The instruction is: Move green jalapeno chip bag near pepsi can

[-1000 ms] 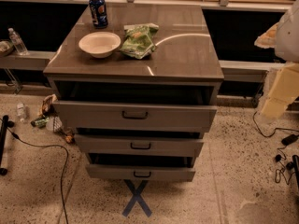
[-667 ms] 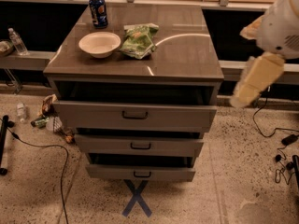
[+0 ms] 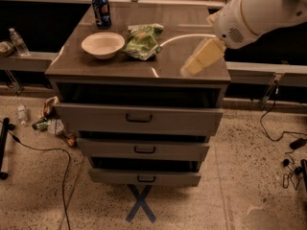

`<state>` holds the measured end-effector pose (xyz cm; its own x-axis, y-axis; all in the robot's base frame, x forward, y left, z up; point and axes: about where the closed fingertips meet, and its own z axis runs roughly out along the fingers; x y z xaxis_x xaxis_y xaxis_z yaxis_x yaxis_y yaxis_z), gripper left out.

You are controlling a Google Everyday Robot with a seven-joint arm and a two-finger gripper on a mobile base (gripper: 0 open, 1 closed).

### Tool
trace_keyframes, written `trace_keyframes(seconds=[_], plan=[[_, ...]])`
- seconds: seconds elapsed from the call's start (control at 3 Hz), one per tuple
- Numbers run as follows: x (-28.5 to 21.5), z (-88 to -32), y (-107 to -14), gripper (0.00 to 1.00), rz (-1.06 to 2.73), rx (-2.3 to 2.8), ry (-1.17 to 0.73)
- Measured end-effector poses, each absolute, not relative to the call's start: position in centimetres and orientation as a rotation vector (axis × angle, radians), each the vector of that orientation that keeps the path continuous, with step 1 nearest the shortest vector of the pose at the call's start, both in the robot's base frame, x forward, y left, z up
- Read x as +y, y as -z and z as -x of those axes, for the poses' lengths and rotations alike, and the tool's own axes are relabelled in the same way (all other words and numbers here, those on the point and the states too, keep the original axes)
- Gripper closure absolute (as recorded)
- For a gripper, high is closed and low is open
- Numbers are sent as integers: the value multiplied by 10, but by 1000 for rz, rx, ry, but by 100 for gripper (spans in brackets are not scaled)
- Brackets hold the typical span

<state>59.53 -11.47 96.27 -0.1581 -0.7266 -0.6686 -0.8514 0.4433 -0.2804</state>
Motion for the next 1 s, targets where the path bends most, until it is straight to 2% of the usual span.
trace_keyframes(seconds=[1.0], plan=[[-97, -642, -960, 0, 1182, 1892, -190]])
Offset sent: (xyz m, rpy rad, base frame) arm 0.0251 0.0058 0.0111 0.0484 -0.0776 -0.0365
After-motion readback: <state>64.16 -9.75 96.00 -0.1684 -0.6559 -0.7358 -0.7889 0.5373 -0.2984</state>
